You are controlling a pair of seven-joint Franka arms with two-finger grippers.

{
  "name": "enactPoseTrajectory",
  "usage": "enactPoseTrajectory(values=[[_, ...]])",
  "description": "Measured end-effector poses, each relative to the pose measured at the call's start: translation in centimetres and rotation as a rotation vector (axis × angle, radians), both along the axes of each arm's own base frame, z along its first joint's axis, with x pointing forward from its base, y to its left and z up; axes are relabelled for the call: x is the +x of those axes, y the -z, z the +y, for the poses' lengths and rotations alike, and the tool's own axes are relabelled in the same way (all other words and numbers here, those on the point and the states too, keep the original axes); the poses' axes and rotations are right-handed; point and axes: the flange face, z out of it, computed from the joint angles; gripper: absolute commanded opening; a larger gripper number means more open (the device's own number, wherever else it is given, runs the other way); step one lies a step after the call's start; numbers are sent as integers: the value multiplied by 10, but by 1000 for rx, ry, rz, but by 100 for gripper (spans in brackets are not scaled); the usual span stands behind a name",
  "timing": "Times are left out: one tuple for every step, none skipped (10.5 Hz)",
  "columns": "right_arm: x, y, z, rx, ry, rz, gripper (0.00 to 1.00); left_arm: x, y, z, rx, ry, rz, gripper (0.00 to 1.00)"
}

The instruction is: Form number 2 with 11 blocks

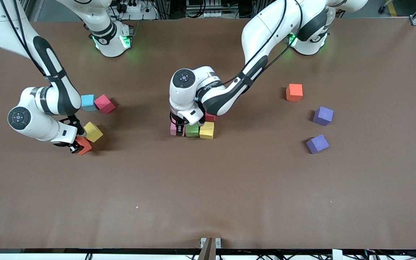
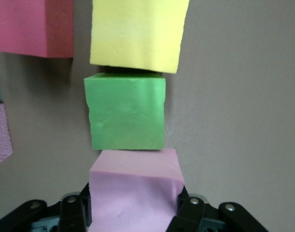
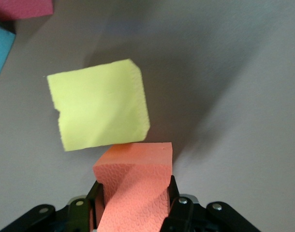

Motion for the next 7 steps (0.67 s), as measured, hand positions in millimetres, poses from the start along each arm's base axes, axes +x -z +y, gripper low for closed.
enactPoseTrajectory(values=[[5, -7, 3, 20, 20, -14, 28, 1, 4, 1, 3, -1, 0, 17], [12, -19, 5, 43, 45, -26, 28, 0, 7, 0, 5, 0, 1, 17], [21, -34, 8, 61, 70, -37, 28, -2, 9, -1, 7, 3, 2, 17], [27, -46, 14, 73, 101, -46, 28, -4, 10, -2, 9, 6, 2, 17], [30, -53, 23, 78, 135, -50, 28, -5, 12, -2, 11, 7, 2, 17], [31, -55, 32, 82, 172, -51, 28, -5, 15, -2, 15, 7, 5, 17], [31, -55, 39, 84, 211, -50, 28, -6, 19, -2, 19, 8, 9, 17]])
